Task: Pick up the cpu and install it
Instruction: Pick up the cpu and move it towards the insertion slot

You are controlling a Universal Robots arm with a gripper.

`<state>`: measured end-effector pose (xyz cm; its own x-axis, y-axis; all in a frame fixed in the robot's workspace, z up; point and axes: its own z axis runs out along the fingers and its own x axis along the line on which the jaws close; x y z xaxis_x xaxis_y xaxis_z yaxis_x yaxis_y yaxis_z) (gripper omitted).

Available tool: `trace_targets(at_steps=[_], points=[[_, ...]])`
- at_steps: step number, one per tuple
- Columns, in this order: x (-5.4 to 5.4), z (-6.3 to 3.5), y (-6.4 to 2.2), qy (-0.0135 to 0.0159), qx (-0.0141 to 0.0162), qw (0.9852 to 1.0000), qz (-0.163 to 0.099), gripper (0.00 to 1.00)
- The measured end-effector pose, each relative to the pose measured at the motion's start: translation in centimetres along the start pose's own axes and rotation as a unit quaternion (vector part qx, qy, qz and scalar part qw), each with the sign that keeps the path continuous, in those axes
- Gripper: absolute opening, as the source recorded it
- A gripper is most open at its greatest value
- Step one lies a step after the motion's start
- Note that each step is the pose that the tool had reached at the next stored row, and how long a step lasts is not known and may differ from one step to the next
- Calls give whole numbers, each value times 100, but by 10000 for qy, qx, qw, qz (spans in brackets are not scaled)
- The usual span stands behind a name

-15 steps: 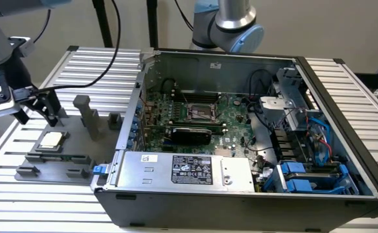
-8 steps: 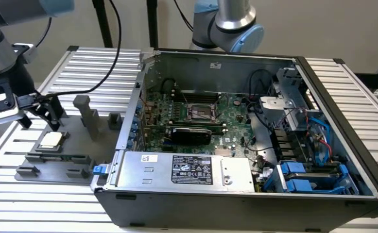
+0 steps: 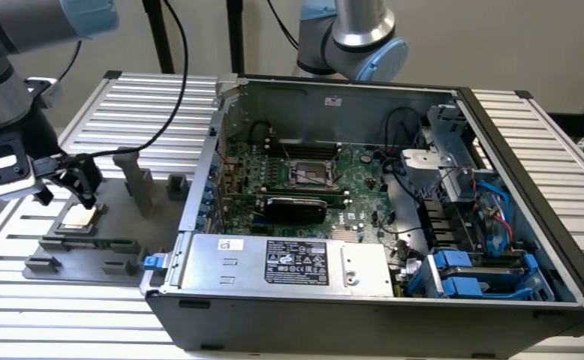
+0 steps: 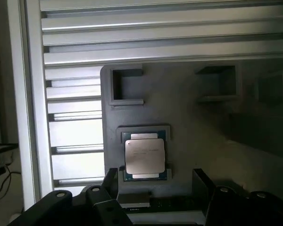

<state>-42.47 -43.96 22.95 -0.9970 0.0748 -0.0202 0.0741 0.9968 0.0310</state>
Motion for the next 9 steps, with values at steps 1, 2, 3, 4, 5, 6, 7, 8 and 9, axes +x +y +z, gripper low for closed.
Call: trace_targets(at_steps=[1,2,3,4,5,6,7,8,9], points=[[0,18,-1,0,0,10000,2,73],[1,35,-1,0,0,10000,5,73],[1,55,-2,1,0,10000,8,73],[1,73,-3,0,0,10000,11,73],[2,91,-3,0,1,10000,15,73],[2,110,-4,0,1,10000,18,73],[2,127,-4,0,1,10000,20,73],[3,146,-5,0,1,10000,22,73],[4,164,-4,-1,1,10000,24,73]])
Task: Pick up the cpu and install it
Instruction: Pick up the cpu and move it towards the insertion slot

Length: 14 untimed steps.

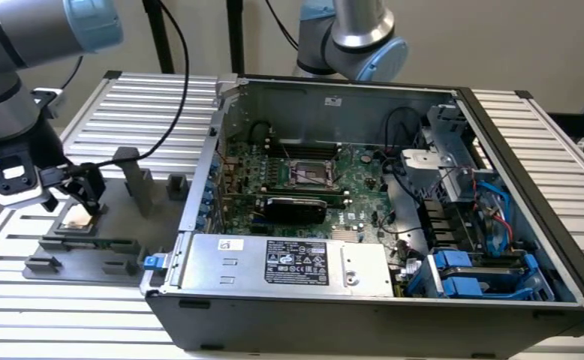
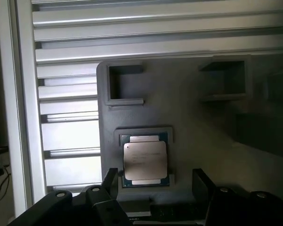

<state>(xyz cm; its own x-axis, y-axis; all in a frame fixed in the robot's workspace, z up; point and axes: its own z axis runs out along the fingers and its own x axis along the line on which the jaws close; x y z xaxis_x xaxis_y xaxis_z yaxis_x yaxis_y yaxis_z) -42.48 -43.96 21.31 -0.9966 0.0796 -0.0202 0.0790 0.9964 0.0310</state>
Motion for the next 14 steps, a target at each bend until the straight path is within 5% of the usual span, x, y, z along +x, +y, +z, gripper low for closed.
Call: trace_targets(at_steps=[14], points=[[38,185,37,0,-13,10000,11,73]])
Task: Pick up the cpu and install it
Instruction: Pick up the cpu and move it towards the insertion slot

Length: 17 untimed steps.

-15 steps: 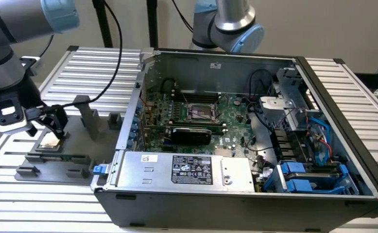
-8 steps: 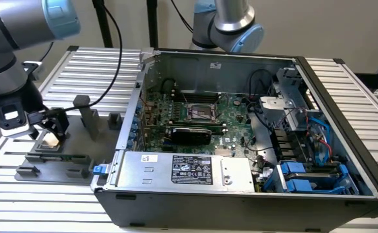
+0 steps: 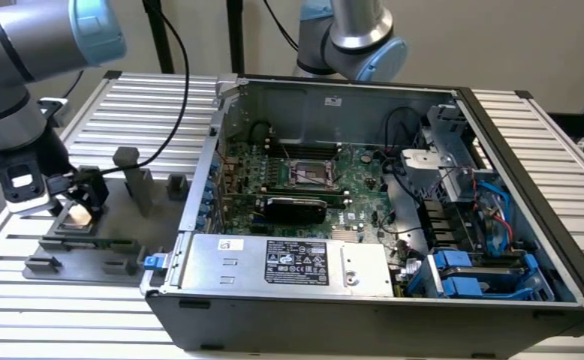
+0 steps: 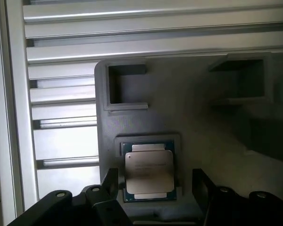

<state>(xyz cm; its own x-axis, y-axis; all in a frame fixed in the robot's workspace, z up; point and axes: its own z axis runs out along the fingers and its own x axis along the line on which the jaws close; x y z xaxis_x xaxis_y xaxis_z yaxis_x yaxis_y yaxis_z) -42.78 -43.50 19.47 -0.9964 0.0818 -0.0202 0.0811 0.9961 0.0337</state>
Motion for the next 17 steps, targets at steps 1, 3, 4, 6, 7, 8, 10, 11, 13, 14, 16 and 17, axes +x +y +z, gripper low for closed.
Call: trace_targets(at_steps=[1,3,4,6,7,8,10,11,13,14,16,17], points=[[3,4,5,0,0,10000,4,73],[9,12,15,-1,0,10000,12,73],[12,17,18,-1,0,10000,15,73],[17,27,20,-1,1,10000,19,73],[18,36,21,-2,0,10000,21,73],[20,45,22,-2,0,10000,22,73],[21,62,25,-1,0,10000,26,73],[22,71,27,-2,0,10000,29,73],[24,83,30,-2,1,10000,34,73],[26,86,31,-1,1,10000,36,73],[35,90,32,-2,1,10000,41,73],[41,92,32,-2,1,10000,43,73]])
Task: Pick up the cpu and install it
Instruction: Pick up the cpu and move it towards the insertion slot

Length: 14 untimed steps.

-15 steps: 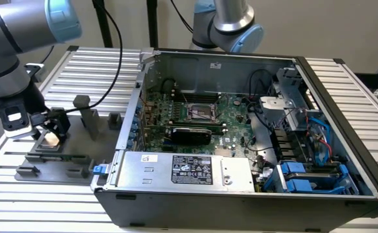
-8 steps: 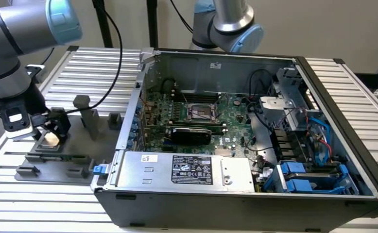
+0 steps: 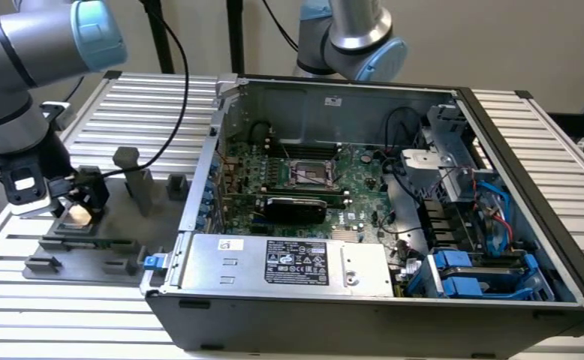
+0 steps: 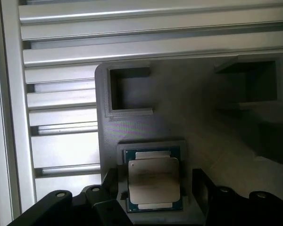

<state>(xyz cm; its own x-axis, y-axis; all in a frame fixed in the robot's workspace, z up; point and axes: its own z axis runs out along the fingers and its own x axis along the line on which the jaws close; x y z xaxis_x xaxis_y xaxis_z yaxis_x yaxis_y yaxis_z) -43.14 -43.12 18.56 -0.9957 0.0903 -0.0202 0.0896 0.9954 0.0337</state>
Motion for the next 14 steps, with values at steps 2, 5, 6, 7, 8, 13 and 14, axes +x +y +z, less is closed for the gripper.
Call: trace_targets(at_steps=[2,5,6,7,8,13,14], points=[[3,3,3,0,0,10000,2,73],[5,13,6,0,0,10000,3,73],[5,17,8,0,0,10000,3,73],[5,21,9,-1,0,10000,3,73],[5,24,11,0,0,10000,3,73],[6,36,19,0,0,10000,3,71],[7,38,21,0,0,10000,3,64]])
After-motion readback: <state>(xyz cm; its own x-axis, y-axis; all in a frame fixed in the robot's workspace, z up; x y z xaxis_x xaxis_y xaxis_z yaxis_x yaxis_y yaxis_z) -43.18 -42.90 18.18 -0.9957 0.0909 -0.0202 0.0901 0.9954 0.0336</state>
